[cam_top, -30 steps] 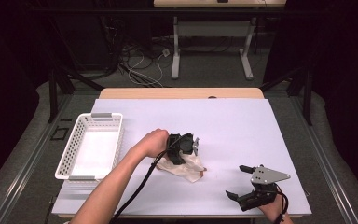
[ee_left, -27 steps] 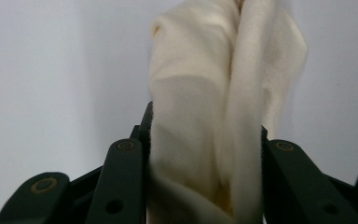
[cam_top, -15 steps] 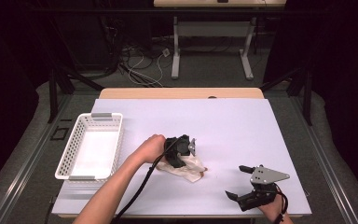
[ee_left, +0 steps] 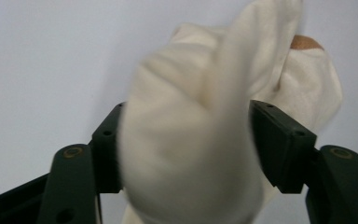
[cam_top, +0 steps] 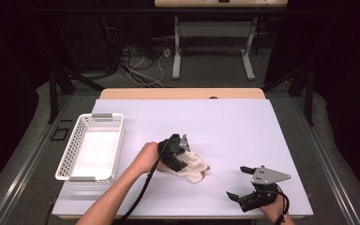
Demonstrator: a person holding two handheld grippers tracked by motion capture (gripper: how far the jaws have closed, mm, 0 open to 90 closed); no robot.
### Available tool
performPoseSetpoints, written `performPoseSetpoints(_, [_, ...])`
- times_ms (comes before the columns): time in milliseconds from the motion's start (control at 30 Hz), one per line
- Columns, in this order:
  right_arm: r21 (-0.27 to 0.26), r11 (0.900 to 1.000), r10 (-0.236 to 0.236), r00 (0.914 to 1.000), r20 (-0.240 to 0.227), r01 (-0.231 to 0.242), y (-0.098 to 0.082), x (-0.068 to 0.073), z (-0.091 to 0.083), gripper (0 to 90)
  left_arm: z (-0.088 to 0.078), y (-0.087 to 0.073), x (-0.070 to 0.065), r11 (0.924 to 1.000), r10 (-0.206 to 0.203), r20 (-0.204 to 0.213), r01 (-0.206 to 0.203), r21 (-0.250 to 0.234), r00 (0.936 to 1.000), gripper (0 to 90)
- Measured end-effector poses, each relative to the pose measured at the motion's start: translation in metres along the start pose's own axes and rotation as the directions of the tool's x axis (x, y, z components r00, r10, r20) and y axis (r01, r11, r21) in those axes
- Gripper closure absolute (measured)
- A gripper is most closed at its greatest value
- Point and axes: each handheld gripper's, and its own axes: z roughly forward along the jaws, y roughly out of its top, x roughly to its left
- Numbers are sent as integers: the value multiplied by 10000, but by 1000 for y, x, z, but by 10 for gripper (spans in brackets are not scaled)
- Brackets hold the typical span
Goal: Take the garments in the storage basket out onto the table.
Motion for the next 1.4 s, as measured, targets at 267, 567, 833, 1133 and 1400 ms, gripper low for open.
performPoseSetpoints(267, [121, 9999, 29, 10000, -81, -28, 0, 0, 2, 0, -10, -22, -5, 9867, -1145, -512, 1076, -1214, 9921, 180])
performPoseSetpoints(567, [152, 9998, 151, 9999, -63, -150, 2, 2, 8, 0, -21, -49, -15, 9368, -2662, -1228, 2266, -2665, 9561, 3])
performPoseSetpoints(833, [42, 9987, 516, 9987, 35, -516, 6, 0, 12, 0, -34, -67, -24, 9170, -3086, -1942, 2370, -3208, 9311, 1])
performPoseSetpoints(1133, [156, 9970, 763, 9971, 44, -764, 16, -2, 28, 0, -42, -90, -37, 9114, -3178, -2235, 2319, -3399, 9214, 2])
performPoseSetpoints(1400, [338, 9973, 653, 9979, -6, -653, 30, -2, 47, 0, -48, -95, -39, 9064, -3212, -2503, 2199, -3607, 9133, 2])
